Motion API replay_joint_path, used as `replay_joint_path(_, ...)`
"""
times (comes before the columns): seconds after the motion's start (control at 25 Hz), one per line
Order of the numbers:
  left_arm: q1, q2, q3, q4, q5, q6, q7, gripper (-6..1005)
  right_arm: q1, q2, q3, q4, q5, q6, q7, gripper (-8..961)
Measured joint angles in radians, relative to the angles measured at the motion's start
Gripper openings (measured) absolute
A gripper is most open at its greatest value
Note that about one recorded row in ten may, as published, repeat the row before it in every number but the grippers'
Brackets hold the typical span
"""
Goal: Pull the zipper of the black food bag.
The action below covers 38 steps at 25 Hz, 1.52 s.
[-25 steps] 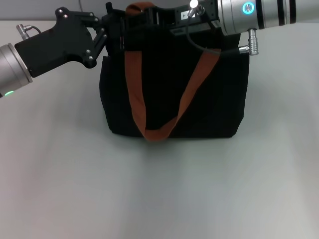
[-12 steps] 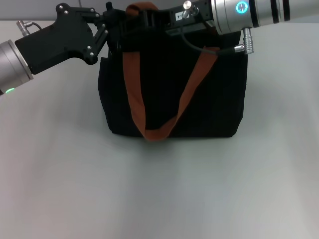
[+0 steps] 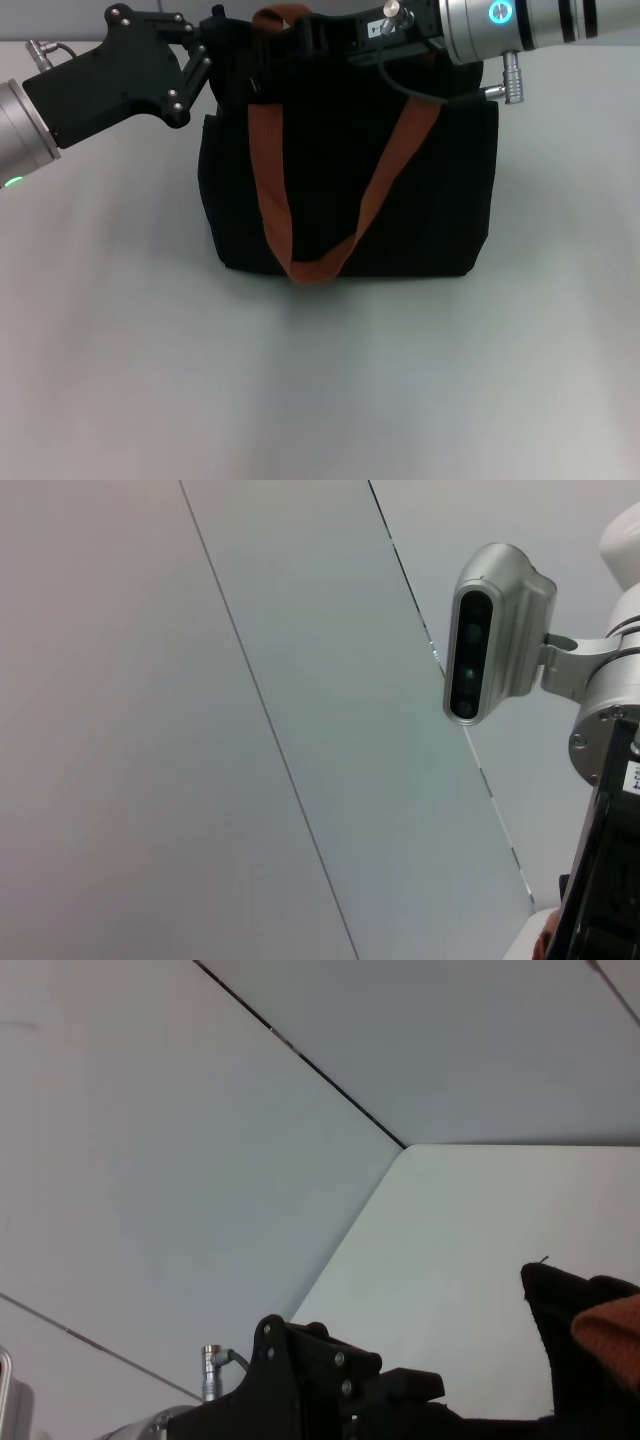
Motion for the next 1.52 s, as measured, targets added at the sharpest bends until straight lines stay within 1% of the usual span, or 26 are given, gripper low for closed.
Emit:
replay_joint_path(0.6,-0.002,-0.003,0.000,0.000,-0.007,0.015,-0.004,64,0.030,0.006,-0.053,-0.005,-0.014,0.021,-0.011,314)
replay_joint_path(0.8,0.002,-0.001,0.000,-0.002,-0.015,0.014,-0.004,65,0.021,0.006,-0.055,-0.014,-0.014,0.021,-0.012,313)
replay_joint_path(1.08,0.008,-0.002,-0.001,-0.003,-0.015,0.015,-0.004,67,0.013,0.006,-0.062,-0.024,-0.014,0.020,-0.012,169)
replay_joint_path(1.28,0.010,-0.003,-0.002,-0.004,-0.015,0.015,-0.005,68,0.014,0.005,-0.065,-0.025,-0.013,0.020,-0.012,175)
replay_joint_path(1.52,0.014,-0.003,-0.002,-0.004,-0.015,0.015,-0.005,69,0.015,0.005,-0.081,-0.033,-0.022,0.020,-0.015,85)
